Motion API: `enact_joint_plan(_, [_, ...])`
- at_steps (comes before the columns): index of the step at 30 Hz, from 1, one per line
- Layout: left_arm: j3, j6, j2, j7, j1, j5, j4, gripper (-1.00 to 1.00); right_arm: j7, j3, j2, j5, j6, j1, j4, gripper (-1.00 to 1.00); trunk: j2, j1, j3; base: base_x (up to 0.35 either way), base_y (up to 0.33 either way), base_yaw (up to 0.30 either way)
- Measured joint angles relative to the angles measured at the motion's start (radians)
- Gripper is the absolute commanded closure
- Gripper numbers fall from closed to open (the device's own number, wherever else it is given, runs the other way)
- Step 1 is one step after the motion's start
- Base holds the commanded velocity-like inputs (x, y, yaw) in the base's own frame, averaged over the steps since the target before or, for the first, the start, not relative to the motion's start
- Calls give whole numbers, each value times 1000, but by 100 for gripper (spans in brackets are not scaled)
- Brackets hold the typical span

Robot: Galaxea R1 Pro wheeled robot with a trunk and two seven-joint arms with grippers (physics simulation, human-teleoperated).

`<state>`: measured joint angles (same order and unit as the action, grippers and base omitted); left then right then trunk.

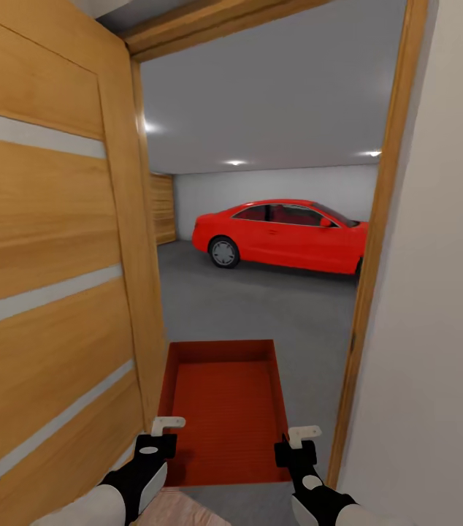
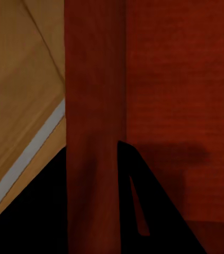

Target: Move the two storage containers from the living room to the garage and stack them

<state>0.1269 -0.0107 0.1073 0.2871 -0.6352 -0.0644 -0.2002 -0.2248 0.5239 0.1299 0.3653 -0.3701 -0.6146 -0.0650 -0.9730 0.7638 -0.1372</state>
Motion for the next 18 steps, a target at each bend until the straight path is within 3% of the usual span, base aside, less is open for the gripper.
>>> enact_joint_plan(18, [0,0,0,0,0,0,0,100,0,0,0,0,0,0,0,100,0,0,0,247,215,-282])
